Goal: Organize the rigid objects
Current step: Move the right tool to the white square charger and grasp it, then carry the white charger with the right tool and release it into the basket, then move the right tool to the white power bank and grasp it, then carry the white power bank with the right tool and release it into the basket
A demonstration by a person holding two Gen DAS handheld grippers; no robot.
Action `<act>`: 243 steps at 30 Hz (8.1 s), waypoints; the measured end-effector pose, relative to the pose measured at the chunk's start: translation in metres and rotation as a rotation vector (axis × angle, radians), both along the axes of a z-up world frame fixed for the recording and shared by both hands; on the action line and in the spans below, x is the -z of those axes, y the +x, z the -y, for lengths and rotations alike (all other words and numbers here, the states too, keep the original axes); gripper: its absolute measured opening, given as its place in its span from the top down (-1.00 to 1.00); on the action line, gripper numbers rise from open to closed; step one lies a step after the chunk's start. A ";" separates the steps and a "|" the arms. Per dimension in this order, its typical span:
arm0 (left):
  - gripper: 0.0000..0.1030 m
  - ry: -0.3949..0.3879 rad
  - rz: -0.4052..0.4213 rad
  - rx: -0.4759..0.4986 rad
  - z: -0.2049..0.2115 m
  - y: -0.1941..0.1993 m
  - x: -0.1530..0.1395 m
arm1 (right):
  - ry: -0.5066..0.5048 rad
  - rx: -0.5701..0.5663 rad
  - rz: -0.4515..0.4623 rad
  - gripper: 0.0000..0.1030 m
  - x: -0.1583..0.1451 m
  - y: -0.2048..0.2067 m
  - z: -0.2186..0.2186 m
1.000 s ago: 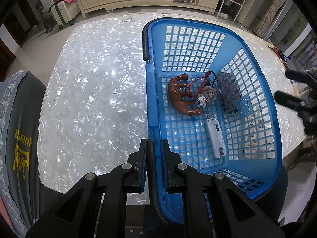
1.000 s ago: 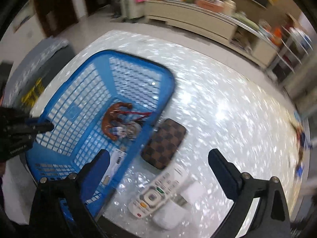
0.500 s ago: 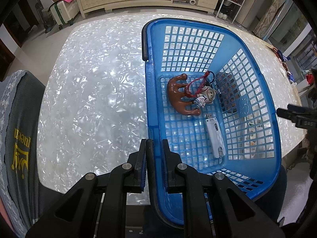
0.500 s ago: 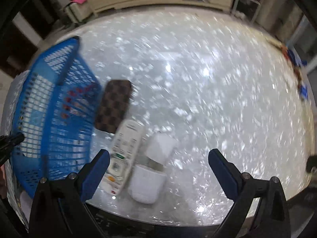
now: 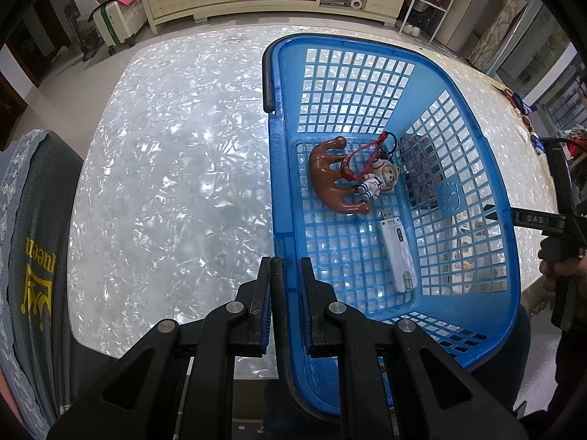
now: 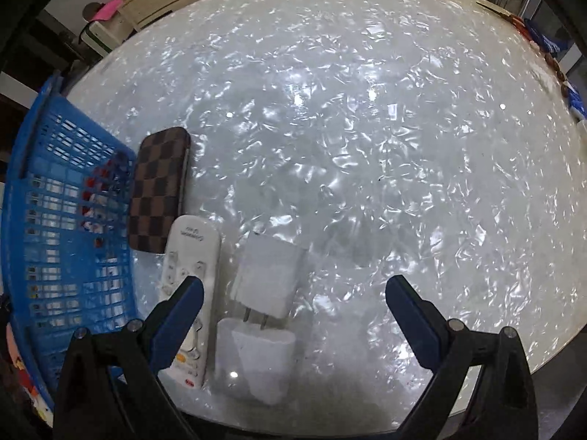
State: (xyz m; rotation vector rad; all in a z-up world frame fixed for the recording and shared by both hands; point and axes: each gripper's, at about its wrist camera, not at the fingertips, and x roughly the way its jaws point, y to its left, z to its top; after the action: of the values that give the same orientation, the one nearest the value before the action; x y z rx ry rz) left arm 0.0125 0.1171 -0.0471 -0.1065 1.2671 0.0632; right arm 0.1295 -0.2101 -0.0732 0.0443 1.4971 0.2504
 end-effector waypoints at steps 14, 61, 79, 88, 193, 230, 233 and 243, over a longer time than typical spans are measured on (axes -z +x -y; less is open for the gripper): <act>0.71 0.003 -0.002 0.002 -0.001 0.000 0.001 | -0.016 0.031 0.003 -0.53 0.032 0.007 -0.013; 0.72 0.011 0.005 -0.009 0.000 -0.002 0.002 | 0.070 -0.259 0.380 0.21 -0.108 -0.055 -0.095; 0.72 -0.001 0.009 -0.014 -0.001 -0.001 0.001 | 0.129 -0.530 0.409 0.21 -0.120 -0.093 -0.185; 0.72 -0.009 0.014 -0.012 -0.002 -0.001 0.001 | 0.102 -0.581 0.359 0.20 -0.093 -0.102 -0.199; 0.71 -0.015 0.014 -0.011 -0.002 -0.006 0.002 | -0.044 -0.084 -0.025 -0.99 0.016 -0.081 -0.023; 0.71 -0.021 0.011 -0.011 -0.003 -0.006 0.003 | -0.090 -0.190 0.076 -0.06 0.039 -0.071 -0.065; 0.71 -0.017 0.009 -0.010 -0.003 -0.006 0.003 | -0.075 -0.211 0.088 -0.06 0.032 -0.072 -0.063; 0.71 -0.015 0.009 -0.011 -0.002 -0.006 0.002 | -0.067 -0.220 0.175 -0.06 -0.012 -0.065 -0.056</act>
State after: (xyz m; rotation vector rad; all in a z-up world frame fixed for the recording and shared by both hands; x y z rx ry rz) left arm 0.0063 0.1193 -0.0490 -0.1262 1.2586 0.0629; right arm 0.0645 -0.1542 -0.0608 -0.1930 1.3347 0.3714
